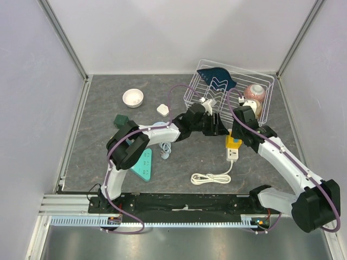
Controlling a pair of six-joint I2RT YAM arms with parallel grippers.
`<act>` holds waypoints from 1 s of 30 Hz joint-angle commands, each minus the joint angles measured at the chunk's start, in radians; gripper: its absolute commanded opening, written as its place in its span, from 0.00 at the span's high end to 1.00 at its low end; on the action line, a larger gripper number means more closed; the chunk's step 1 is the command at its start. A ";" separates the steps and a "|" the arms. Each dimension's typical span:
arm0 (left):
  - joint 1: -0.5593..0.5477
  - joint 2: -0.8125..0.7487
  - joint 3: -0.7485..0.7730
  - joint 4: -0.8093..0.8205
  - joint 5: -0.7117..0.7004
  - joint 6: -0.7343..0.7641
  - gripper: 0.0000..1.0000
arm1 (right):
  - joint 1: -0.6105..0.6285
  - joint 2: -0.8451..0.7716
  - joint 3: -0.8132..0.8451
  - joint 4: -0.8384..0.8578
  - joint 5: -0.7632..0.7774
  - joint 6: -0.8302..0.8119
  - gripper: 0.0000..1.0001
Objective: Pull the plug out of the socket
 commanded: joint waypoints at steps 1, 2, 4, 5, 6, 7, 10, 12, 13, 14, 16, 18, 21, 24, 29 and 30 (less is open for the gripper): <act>-0.015 0.034 0.059 0.030 0.010 -0.037 0.44 | -0.004 -0.010 -0.033 0.006 -0.050 0.001 1.00; -0.017 0.042 0.065 0.018 0.009 -0.037 0.45 | -0.005 -0.013 -0.036 0.009 -0.051 0.001 1.00; -0.020 0.060 0.076 0.010 0.007 -0.038 0.46 | -0.009 -0.019 -0.039 0.006 -0.056 0.002 1.00; -0.021 0.067 0.078 0.010 0.009 -0.040 0.47 | -0.007 -0.019 -0.039 0.009 -0.059 0.001 1.00; -0.024 0.073 0.084 0.010 0.010 -0.043 0.47 | -0.009 -0.024 -0.038 0.009 -0.060 0.001 1.00; -0.027 0.079 0.088 0.010 0.012 -0.043 0.48 | -0.010 -0.026 -0.038 0.009 -0.063 -0.001 1.00; -0.040 0.105 0.101 0.009 0.025 -0.040 0.51 | -0.012 -0.032 -0.036 0.012 -0.071 -0.005 1.00; -0.050 0.122 0.105 -0.002 0.026 -0.035 0.53 | -0.012 -0.032 -0.035 0.015 -0.074 -0.007 1.00; -0.053 0.123 0.102 -0.004 0.016 -0.035 0.55 | -0.015 -0.030 -0.035 0.016 -0.076 -0.008 1.00; -0.058 0.128 0.095 -0.002 0.012 -0.037 0.56 | -0.013 -0.029 -0.033 0.019 -0.085 -0.010 1.00; -0.066 0.133 0.090 -0.017 -0.008 -0.040 0.58 | -0.015 -0.024 -0.029 0.021 -0.088 -0.010 1.00; -0.079 0.143 0.098 -0.055 -0.019 -0.035 0.58 | -0.016 -0.023 -0.025 0.024 -0.091 -0.010 1.00; -0.099 0.160 0.131 -0.138 -0.066 -0.017 0.59 | -0.016 -0.022 -0.009 0.023 -0.097 -0.011 1.00; -0.109 0.179 0.153 -0.211 -0.100 -0.027 0.59 | -0.021 -0.023 0.022 0.013 -0.100 -0.008 1.00; -0.116 0.229 0.214 -0.321 -0.103 -0.024 0.59 | -0.027 -0.010 0.062 0.010 -0.114 -0.004 1.00; -0.119 0.237 0.223 -0.341 -0.106 -0.020 0.59 | -0.027 -0.012 0.065 0.009 -0.117 -0.002 1.00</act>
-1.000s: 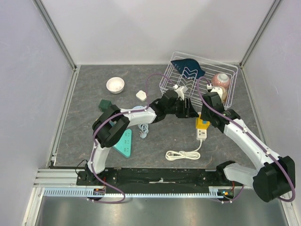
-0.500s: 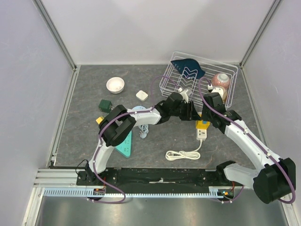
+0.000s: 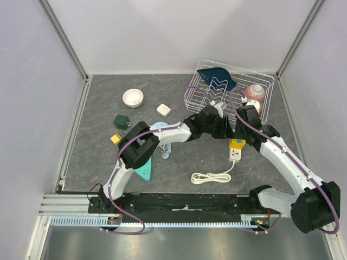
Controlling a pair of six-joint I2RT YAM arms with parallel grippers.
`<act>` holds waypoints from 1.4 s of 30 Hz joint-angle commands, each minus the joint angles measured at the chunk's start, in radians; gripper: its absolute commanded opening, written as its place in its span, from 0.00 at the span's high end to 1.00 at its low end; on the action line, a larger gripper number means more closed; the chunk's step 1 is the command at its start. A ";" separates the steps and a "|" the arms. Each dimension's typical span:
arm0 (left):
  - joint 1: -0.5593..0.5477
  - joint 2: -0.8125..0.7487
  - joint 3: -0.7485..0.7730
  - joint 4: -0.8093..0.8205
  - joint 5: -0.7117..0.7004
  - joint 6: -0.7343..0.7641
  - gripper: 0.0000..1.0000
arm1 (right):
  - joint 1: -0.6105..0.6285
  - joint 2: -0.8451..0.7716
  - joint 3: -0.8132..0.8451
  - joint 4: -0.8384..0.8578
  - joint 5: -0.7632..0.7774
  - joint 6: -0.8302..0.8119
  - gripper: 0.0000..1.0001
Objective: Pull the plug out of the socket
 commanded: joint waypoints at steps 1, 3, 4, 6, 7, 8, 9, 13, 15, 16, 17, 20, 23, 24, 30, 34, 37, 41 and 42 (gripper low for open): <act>-0.049 0.104 0.049 -0.235 -0.061 0.015 0.59 | 0.007 -0.001 0.066 0.029 -0.082 0.024 1.00; -0.049 0.107 0.053 -0.264 -0.075 0.023 0.59 | 0.000 -0.011 0.071 0.030 -0.079 0.024 1.00; -0.050 0.107 0.052 -0.270 -0.086 0.026 0.59 | -0.006 -0.016 0.078 0.030 -0.079 0.024 1.00; -0.050 0.110 0.053 -0.287 -0.094 0.028 0.59 | -0.016 -0.015 0.086 0.030 -0.084 0.026 1.00; -0.050 0.110 0.055 -0.292 -0.095 0.029 0.59 | -0.020 -0.013 0.094 0.027 -0.085 0.026 1.00; -0.052 0.115 0.061 -0.300 -0.098 0.031 0.59 | -0.025 -0.013 0.095 0.026 -0.085 0.029 1.00; -0.053 0.118 0.066 -0.312 -0.101 0.032 0.60 | -0.028 -0.015 0.097 0.026 -0.085 0.029 1.00; -0.057 0.129 0.085 -0.350 -0.115 0.046 0.60 | -0.057 -0.019 0.097 0.024 -0.088 0.030 1.00; -0.055 0.136 0.096 -0.364 -0.120 0.052 0.60 | -0.066 -0.022 0.103 0.020 -0.093 0.027 1.00; -0.055 0.140 0.098 -0.373 -0.121 0.052 0.60 | -0.072 -0.022 0.111 0.015 -0.096 0.024 1.00; -0.057 0.143 0.102 -0.378 -0.121 0.052 0.60 | -0.074 -0.022 0.114 0.014 -0.097 0.026 1.00; -0.061 0.144 0.116 -0.402 -0.136 0.052 0.60 | -0.080 -0.022 0.120 0.011 -0.101 0.023 1.00; -0.061 0.146 0.136 -0.424 -0.149 0.063 0.60 | -0.083 -0.028 0.120 0.011 -0.102 0.023 1.00; -0.061 0.146 0.141 -0.433 -0.156 0.064 0.60 | -0.086 -0.030 0.121 0.009 -0.102 0.024 1.00; -0.064 0.161 0.153 -0.456 -0.161 0.069 0.60 | -0.095 -0.027 0.151 -0.005 -0.104 0.023 1.00; -0.070 0.152 0.148 -0.464 -0.190 0.072 0.60 | -0.100 -0.030 0.166 -0.016 -0.101 0.024 1.00; -0.073 0.155 0.153 -0.467 -0.195 0.075 0.60 | -0.102 -0.044 0.175 -0.032 -0.091 0.030 1.00; -0.075 0.160 0.159 -0.468 -0.172 0.071 0.60 | -0.102 -0.059 0.209 -0.081 -0.048 0.029 1.00; -0.073 0.147 0.161 -0.468 -0.166 0.069 0.60 | -0.103 -0.061 0.216 -0.103 -0.026 0.026 1.00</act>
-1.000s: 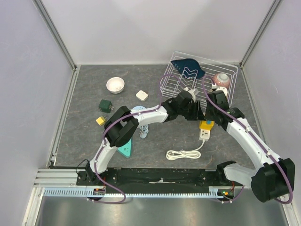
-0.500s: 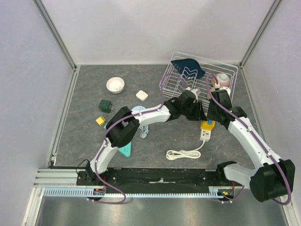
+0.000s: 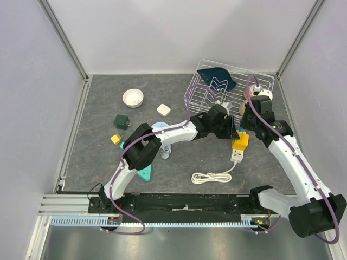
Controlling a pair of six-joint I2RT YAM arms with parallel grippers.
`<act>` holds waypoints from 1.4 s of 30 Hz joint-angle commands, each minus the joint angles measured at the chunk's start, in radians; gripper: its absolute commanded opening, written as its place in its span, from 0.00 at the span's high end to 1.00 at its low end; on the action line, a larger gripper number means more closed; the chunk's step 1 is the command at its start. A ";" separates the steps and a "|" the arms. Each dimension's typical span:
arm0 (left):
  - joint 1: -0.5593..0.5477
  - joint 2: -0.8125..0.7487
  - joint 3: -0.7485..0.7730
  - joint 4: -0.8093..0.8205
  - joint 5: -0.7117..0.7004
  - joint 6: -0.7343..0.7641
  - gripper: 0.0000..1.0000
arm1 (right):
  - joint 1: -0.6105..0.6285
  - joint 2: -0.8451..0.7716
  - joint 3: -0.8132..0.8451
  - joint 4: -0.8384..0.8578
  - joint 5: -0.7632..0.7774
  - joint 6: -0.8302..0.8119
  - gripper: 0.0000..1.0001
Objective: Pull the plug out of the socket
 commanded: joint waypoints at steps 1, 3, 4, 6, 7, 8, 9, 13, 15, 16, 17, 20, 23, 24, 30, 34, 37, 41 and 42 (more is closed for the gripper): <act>-0.029 0.087 -0.033 -0.204 -0.069 0.068 0.60 | -0.004 -0.029 0.059 -0.036 0.067 0.010 1.00; -0.029 0.064 -0.028 -0.193 -0.060 0.071 0.60 | -0.010 -0.046 0.040 -0.045 0.083 0.013 1.00; -0.030 0.038 -0.022 -0.184 -0.058 0.076 0.60 | -0.011 -0.054 0.032 -0.047 0.087 0.018 1.00; -0.027 0.008 -0.019 -0.163 -0.033 0.082 0.59 | -0.014 -0.069 0.018 -0.048 0.088 0.023 1.00; -0.026 -0.025 -0.005 -0.153 -0.023 0.098 0.59 | -0.017 -0.074 0.015 -0.050 0.085 0.024 1.00; -0.024 -0.042 0.004 -0.155 -0.022 0.108 0.58 | -0.019 -0.080 0.015 -0.051 0.085 0.024 1.00; -0.023 -0.062 0.013 -0.153 -0.023 0.118 0.58 | -0.022 -0.081 0.015 -0.056 0.084 0.024 1.00; -0.007 -0.171 0.032 -0.109 -0.023 0.155 0.53 | -0.027 -0.103 0.013 -0.059 0.071 0.017 1.00; 0.011 -0.234 0.032 -0.095 -0.029 0.155 0.49 | -0.027 -0.111 0.016 -0.057 0.042 0.009 1.00; 0.022 -0.258 0.023 -0.097 -0.038 0.155 0.49 | -0.027 -0.111 0.016 -0.057 0.025 0.006 1.00; 0.026 -0.283 0.009 -0.095 -0.055 0.155 0.45 | -0.027 -0.103 0.016 -0.054 -0.017 0.006 1.00; 0.043 -0.389 -0.080 -0.071 -0.115 0.166 0.40 | -0.027 -0.091 0.003 -0.022 -0.097 0.012 1.00; 0.071 -0.505 -0.212 -0.063 -0.184 0.142 0.34 | -0.027 -0.083 -0.042 0.068 -0.218 0.038 1.00; 0.077 -0.536 -0.255 -0.052 -0.207 0.135 0.32 | -0.025 -0.077 -0.056 0.084 -0.241 0.055 1.00; 0.085 -0.789 -0.580 -0.043 -0.354 0.117 0.08 | -0.013 -0.016 -0.132 0.263 -0.358 0.113 0.99; 0.086 -0.935 -0.674 -0.098 -0.455 0.151 0.01 | 0.027 0.038 -0.172 0.363 -0.401 0.151 0.98; 0.088 -1.061 -0.744 -0.147 -0.543 0.172 0.01 | 0.075 0.102 -0.178 0.420 -0.404 0.148 0.98; 0.088 -1.222 -0.856 -0.098 -0.562 0.172 0.02 | 0.116 0.220 -0.185 0.518 -0.445 0.170 0.97; 0.088 -1.277 -0.897 -0.068 -0.563 0.169 0.02 | 0.133 0.244 -0.183 0.551 -0.449 0.174 0.96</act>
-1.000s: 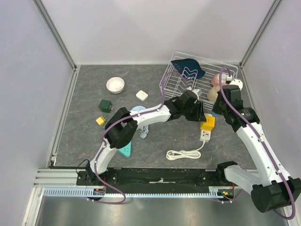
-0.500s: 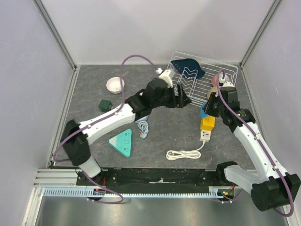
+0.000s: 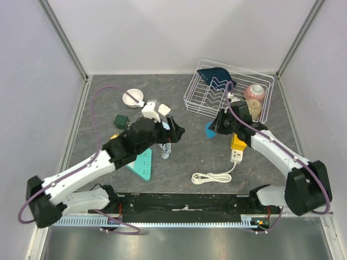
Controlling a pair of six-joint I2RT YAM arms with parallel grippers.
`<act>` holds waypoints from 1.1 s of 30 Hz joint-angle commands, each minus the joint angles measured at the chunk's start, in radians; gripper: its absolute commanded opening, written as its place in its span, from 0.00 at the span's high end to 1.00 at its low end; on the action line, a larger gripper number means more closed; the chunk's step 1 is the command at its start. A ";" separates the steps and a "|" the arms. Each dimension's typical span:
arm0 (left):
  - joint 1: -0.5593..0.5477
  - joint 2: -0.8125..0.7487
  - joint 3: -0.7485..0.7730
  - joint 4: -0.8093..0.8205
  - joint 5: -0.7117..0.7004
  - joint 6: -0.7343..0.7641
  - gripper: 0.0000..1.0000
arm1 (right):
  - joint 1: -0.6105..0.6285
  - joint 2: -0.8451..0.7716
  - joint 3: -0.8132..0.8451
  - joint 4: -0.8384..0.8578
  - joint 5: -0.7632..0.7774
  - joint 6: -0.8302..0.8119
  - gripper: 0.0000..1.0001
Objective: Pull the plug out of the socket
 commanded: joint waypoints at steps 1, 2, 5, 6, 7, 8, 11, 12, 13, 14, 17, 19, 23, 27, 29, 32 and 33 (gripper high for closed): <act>-0.001 -0.166 -0.104 0.092 -0.097 0.032 0.03 | 0.045 0.127 -0.001 0.194 -0.060 0.042 0.96; -0.001 -0.188 -0.118 0.098 -0.104 0.032 0.04 | 0.048 0.147 0.003 0.208 -0.063 0.047 0.95; -0.001 -0.226 -0.143 0.093 -0.109 0.044 0.04 | 0.062 0.228 0.008 0.268 -0.097 0.056 0.94; 0.001 -0.235 -0.146 0.087 -0.107 0.044 0.04 | 0.062 0.245 0.011 0.275 -0.103 0.056 0.92; -0.001 -0.237 -0.147 0.086 -0.104 0.048 0.05 | 0.062 0.277 0.013 0.277 -0.108 0.056 0.91; -0.001 -0.238 -0.154 0.089 -0.092 0.054 0.04 | 0.064 0.294 0.016 0.277 -0.103 0.055 0.88; -0.001 -0.248 -0.170 0.109 -0.066 0.064 0.04 | 0.062 0.351 0.027 0.293 -0.091 0.047 0.75; -0.001 -0.249 -0.172 0.118 -0.058 0.070 0.04 | 0.062 0.368 0.033 0.288 -0.073 0.044 0.69; 0.001 -0.248 -0.172 0.118 -0.051 0.074 0.04 | 0.059 0.370 0.042 0.283 -0.065 0.041 0.63; 0.001 -0.245 -0.172 0.118 -0.048 0.081 0.04 | 0.053 0.370 0.046 0.238 -0.054 0.041 0.49; -0.001 -0.232 -0.174 0.118 -0.034 0.095 0.04 | 0.041 0.316 0.074 0.152 0.021 0.036 0.36; -0.001 -0.214 -0.174 0.128 -0.008 0.109 0.04 | 0.029 0.255 0.127 0.069 0.120 0.021 0.32; -0.001 -0.135 -0.140 0.124 0.044 0.144 0.05 | 0.027 0.152 0.212 -0.195 0.312 0.012 0.27; -0.002 -0.026 -0.072 0.106 0.103 0.156 0.07 | 0.025 0.069 0.273 -0.393 0.525 0.015 0.24; -0.005 0.028 -0.033 0.101 0.136 0.158 0.08 | 0.022 0.048 0.284 -0.474 0.615 0.007 0.22; -0.014 0.074 -0.006 0.118 0.163 0.146 0.09 | 0.012 0.022 0.267 -0.536 0.667 0.007 0.18; -0.018 0.099 -0.005 0.131 0.181 0.141 0.11 | 0.012 0.014 0.254 -0.542 0.667 0.004 0.18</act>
